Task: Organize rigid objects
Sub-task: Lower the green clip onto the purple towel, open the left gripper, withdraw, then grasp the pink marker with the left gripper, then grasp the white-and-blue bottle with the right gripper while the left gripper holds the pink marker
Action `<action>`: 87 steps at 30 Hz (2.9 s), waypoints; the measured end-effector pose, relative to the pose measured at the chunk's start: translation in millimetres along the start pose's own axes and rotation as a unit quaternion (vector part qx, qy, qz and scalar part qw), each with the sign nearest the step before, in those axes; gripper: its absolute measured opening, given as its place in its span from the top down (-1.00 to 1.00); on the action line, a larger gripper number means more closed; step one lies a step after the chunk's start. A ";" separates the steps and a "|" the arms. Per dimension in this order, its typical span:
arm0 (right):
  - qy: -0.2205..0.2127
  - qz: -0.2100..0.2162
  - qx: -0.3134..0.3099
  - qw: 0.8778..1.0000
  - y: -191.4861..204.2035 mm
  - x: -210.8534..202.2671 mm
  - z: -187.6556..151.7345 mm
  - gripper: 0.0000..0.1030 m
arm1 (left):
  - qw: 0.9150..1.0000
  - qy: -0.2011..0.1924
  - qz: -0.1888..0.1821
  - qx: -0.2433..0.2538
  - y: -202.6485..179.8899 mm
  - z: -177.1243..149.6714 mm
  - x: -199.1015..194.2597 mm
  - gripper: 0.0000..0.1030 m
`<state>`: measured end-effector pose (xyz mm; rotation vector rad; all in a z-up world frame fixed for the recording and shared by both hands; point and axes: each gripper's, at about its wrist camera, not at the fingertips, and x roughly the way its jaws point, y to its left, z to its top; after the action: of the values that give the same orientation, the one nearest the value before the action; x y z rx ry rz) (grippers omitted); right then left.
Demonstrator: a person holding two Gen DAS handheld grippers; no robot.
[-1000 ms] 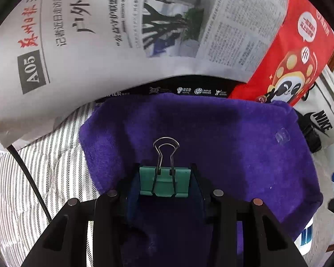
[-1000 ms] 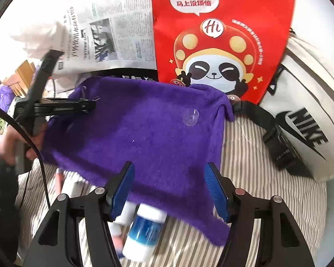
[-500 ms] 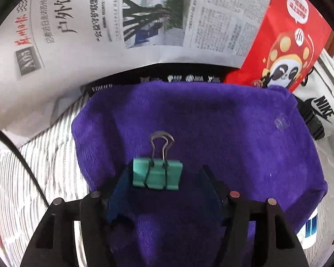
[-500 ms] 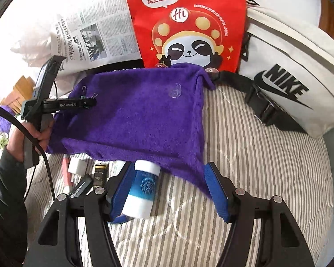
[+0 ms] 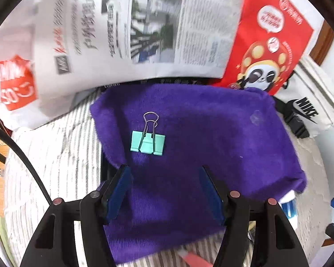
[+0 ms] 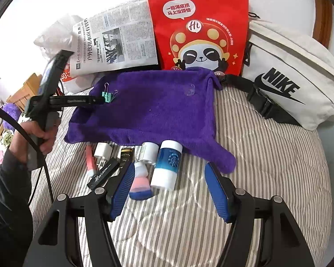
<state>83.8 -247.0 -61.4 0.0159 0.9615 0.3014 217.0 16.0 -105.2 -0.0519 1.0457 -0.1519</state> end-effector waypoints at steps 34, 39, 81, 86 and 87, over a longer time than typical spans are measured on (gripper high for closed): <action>0.000 -0.015 0.044 0.999 -26.3 -38.5 -63.5 -0.26 | 0.999 0.043 0.008 -0.028 -19.9 -111.5 -10.2 -0.21; 0.006 -0.012 0.045 0.999 -27.0 -32.5 -65.8 -0.26 | 0.998 0.038 0.048 0.007 -33.3 -111.9 -6.3 -0.21; -0.011 0.002 -0.002 1.000 -1.9 67.4 -23.4 0.04 | 0.997 -0.058 0.025 0.034 -17.7 -147.5 -28.7 0.66; 0.005 0.014 -0.004 1.000 0.9 93.8 -21.0 0.15 | 0.997 -0.057 0.029 0.037 -19.2 -147.4 -28.2 0.66; 0.006 0.014 -0.005 1.000 2.4 98.2 -22.9 0.16 | 0.997 -0.057 0.027 0.036 -18.4 -147.4 -28.2 0.66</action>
<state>117.1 -221.9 -153.2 0.0175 0.9717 0.3325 73.8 6.4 -152.7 0.0319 0.9254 -0.1359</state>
